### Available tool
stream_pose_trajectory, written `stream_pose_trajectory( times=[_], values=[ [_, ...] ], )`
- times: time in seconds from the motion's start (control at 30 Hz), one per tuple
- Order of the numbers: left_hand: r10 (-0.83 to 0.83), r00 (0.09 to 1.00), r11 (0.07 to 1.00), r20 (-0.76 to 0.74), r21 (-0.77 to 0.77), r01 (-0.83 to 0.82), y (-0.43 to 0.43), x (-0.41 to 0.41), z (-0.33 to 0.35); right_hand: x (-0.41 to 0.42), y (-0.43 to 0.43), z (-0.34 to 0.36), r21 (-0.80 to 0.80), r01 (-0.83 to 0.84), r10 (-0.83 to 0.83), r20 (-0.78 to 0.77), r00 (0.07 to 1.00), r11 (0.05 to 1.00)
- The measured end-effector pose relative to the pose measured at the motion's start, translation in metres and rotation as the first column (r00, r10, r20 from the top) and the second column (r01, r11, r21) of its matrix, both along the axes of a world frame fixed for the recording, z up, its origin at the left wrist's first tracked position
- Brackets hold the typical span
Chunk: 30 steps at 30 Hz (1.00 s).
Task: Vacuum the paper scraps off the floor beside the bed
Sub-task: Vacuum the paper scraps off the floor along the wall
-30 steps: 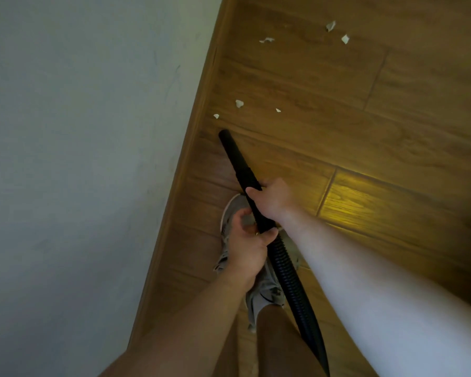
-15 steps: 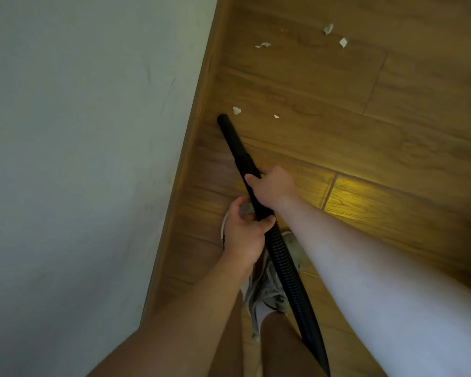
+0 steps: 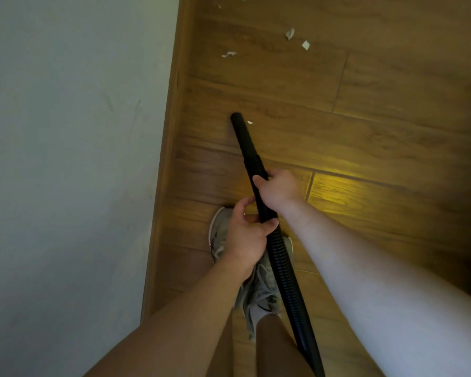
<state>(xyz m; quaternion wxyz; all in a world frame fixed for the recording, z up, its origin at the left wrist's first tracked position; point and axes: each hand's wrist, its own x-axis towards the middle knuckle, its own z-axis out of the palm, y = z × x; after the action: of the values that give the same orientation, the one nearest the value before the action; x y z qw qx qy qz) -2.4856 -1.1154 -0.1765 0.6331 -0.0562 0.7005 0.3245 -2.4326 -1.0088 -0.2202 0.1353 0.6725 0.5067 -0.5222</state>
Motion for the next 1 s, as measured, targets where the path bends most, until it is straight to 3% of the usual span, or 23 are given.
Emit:
stream_pose_trajectory(
  times=[0.67, 1.0],
  values=[
    [-0.198, 0.975, 0.980, 0.104, 0.020, 0.197, 0.041, 0.025, 0.019, 0.051, 0.024, 0.019, 0.025, 0.213, -0.214, 0.109, 0.971, 0.977],
    [-0.157, 0.977, 0.987, 0.147, 0.063, 0.149, 0.084, 0.047, 0.011, 0.071, 0.075, 0.022, -0.013, 0.166, -0.163, 0.113, 0.980, 0.986]
  ],
)
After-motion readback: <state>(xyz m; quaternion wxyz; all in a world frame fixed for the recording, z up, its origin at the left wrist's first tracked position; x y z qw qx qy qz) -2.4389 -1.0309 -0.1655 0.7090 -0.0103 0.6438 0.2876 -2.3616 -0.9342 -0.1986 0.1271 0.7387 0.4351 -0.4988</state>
